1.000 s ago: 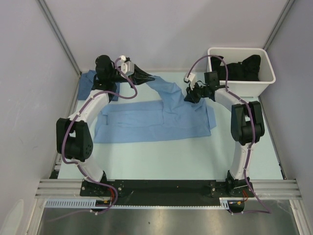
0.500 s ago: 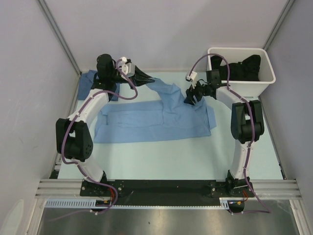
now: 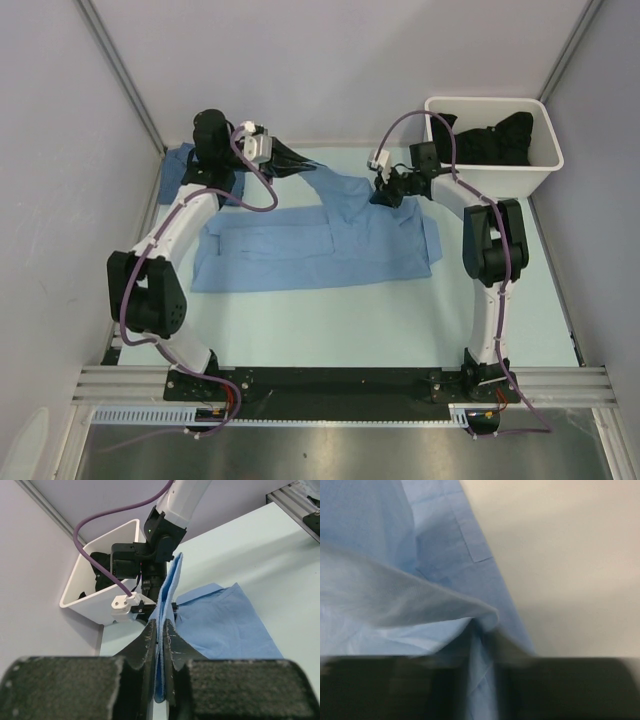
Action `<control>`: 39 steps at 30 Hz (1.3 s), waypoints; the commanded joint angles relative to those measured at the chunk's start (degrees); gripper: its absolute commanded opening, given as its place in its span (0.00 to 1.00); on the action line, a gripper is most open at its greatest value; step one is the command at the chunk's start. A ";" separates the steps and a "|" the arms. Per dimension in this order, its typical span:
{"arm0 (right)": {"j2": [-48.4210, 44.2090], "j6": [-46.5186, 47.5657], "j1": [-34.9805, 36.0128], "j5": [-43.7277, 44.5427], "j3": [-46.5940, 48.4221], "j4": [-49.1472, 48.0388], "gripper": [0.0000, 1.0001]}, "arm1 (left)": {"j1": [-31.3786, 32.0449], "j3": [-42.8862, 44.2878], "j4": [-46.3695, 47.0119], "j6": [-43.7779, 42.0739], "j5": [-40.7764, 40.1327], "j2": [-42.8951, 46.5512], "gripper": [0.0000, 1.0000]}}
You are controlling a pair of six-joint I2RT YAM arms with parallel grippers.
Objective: Fold and stack the long sleeve shirts
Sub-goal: Fold the shirt
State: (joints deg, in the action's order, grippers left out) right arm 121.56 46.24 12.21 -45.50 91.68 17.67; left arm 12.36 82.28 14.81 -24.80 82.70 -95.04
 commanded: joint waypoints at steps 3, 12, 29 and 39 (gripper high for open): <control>-3.16 5.00 -1.04 -1.01 0.35 4.91 0.00 | -1.46 1.47 -12.91 -14.52 0.19 2.24 0.04; -6.06 1.23 0.62 13.06 -5.54 3.16 0.00 | -4.27 14.49 -71.76 -76.94 -14.19 -5.41 0.00; -12.30 -4.50 7.74 25.37 -10.20 -0.36 0.02 | -10.78 -9.22 -73.77 -108.59 -27.23 1.09 0.13; -17.93 4.47 13.36 30.81 -21.89 -0.89 0.13 | -17.72 -27.86 -73.70 -79.22 -18.55 16.80 0.71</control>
State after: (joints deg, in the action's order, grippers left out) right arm 107.33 46.63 22.79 -17.61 72.55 17.58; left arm -2.70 59.77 -59.05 -111.87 56.97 -87.48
